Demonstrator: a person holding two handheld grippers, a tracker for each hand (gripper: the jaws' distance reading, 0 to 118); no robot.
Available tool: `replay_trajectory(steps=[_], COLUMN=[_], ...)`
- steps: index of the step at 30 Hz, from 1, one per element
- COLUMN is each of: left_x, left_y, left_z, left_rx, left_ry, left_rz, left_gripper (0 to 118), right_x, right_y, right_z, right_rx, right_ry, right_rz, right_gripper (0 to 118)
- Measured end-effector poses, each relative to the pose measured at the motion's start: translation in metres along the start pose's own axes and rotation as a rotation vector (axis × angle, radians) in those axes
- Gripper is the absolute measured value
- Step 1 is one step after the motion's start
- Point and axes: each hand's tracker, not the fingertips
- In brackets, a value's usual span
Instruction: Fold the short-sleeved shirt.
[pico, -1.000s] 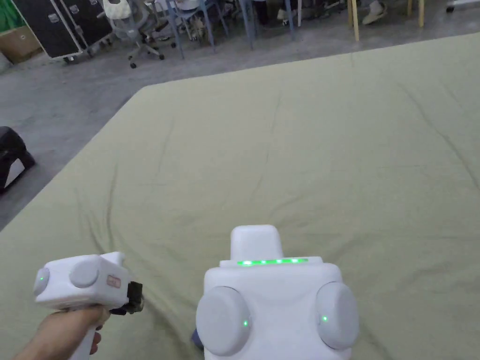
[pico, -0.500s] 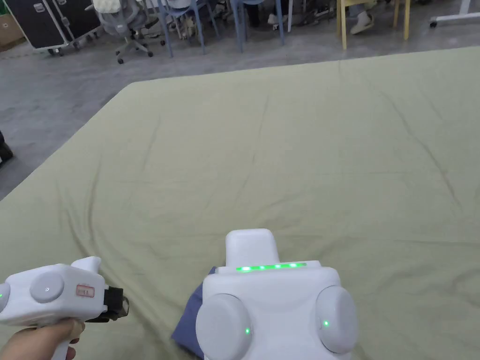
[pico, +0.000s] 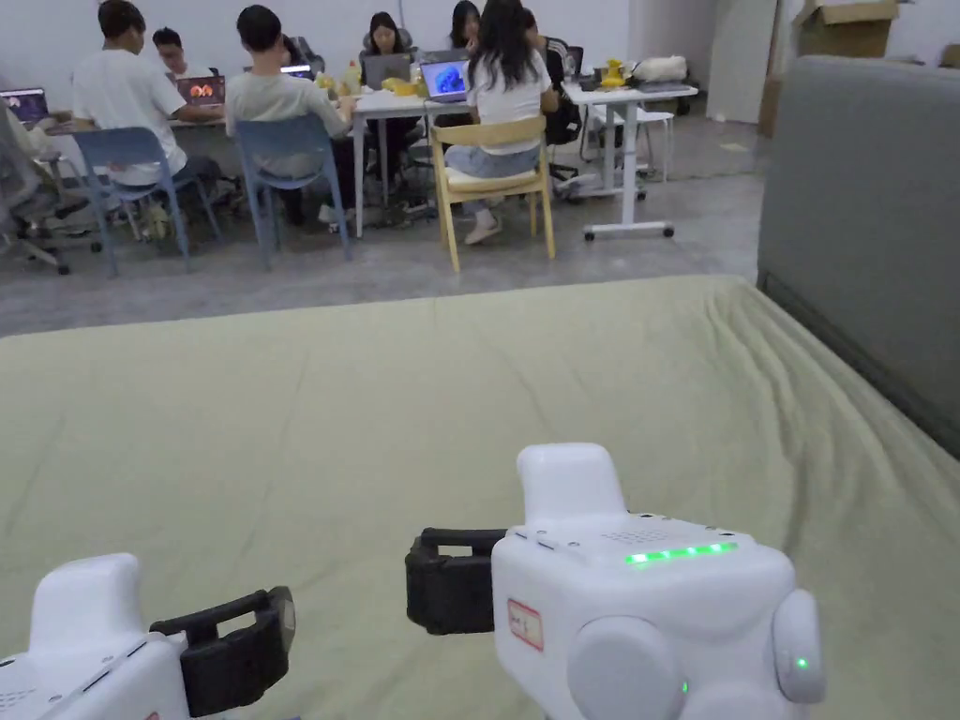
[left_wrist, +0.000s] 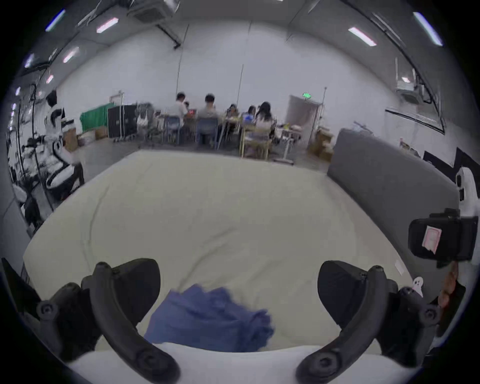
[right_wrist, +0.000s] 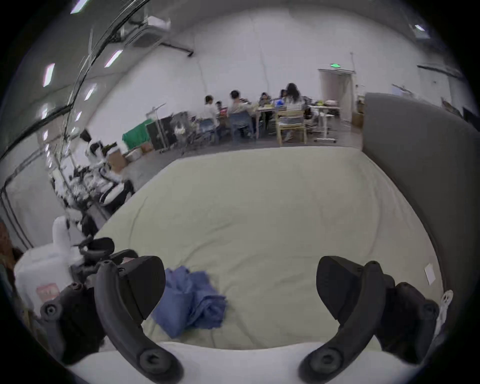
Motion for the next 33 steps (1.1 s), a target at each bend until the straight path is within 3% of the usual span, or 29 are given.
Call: replay_trajectory(steps=[3, 9, 18, 24, 33], left_x=[0.044, 0.083, 0.082, 0.087, 0.097], left_y=[0.025, 0.082, 0.113, 0.113, 0.115], left_z=[0.005, 0.021, 0.043, 0.045, 0.059], left_rx=[0.093, 0.194, 0.289, 0.278, 0.295], left_ry=[-0.019, -0.023, 0.079, 0.110, 0.090], left_rz=[0.034, 0.108, -0.015, -0.035, -0.046], left_gripper=[118, 118, 118, 118, 118], right_x=[0.040, 0.090, 0.150, 0.160, 0.145], right_y=[0.025, 0.063, 0.094, 0.101, 0.103], right_z=[0.025, 0.072, 0.118, 0.134, 0.145], right_rx=[0.092, 0.237, 0.308, 0.375, 0.404], right_ry=[-0.087, -0.205, -0.293, -0.288, -0.308], right_rz=[0.007, 0.125, 0.124, 0.093, 0.109], right_gripper=[118, 118, 118, 118, 118])
